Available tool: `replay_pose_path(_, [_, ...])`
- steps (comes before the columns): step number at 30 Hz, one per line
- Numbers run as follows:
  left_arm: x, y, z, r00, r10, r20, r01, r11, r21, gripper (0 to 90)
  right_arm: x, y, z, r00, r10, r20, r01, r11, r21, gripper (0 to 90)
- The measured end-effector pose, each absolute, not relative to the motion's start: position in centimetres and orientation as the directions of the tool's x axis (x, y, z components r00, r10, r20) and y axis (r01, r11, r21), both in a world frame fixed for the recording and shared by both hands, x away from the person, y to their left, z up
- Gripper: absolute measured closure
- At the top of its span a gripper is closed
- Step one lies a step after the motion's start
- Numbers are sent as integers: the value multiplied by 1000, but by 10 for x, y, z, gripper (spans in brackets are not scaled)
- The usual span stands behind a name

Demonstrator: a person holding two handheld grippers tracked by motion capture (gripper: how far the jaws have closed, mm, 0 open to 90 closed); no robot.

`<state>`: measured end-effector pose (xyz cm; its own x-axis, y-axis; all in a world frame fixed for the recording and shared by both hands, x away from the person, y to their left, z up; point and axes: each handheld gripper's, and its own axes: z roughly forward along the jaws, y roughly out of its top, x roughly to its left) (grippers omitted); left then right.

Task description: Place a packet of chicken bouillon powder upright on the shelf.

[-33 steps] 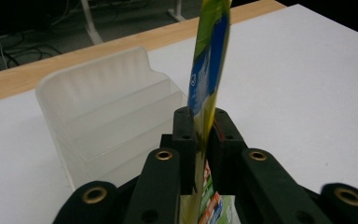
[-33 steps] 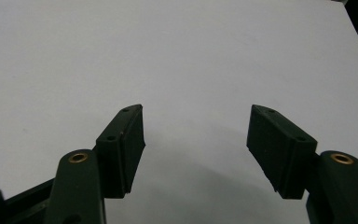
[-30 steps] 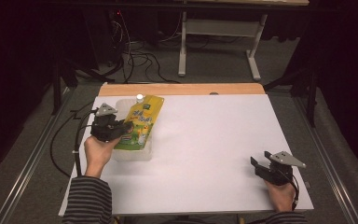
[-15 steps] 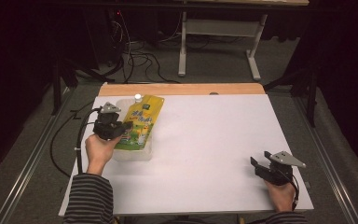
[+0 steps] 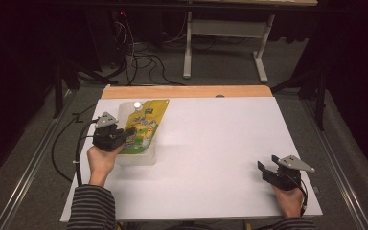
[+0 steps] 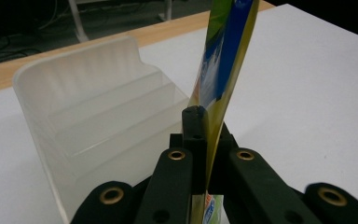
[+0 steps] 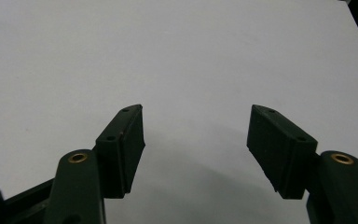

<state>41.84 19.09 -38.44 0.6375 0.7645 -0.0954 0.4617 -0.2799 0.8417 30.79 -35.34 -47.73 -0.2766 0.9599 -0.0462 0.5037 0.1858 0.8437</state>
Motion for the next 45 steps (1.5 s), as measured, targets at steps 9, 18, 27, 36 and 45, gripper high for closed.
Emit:
replay_pose_path(9, [417, 195, -381, 620, 775, -123, 538, -306, 785, 896, 308, -354, -477, -281, 959, -35, 509, 180, 841, 365])
replay_pose_path(18, [415, 192, -381, 629, 772, -91, 513, -324, 795, 900, 308, -354, -477, -282, 959, -40, 508, 184, 841, 364])
replay_pose_path(27, [414, 190, -393, 634, 768, -91, 463, -283, 840, 900, 308, -354, -477, -284, 958, -36, 509, 182, 842, 364])
replay_pose_path(36, [409, 197, -400, 635, 764, -113, 464, -260, 847, 900, 308, -355, -477, -283, 959, -32, 499, 176, 849, 363])
replay_pose_path(45, [402, 202, -407, 617, 778, -118, 462, -237, 854, 900, 307, -356, -477, -281, 959, -17, 499, 161, 852, 363])
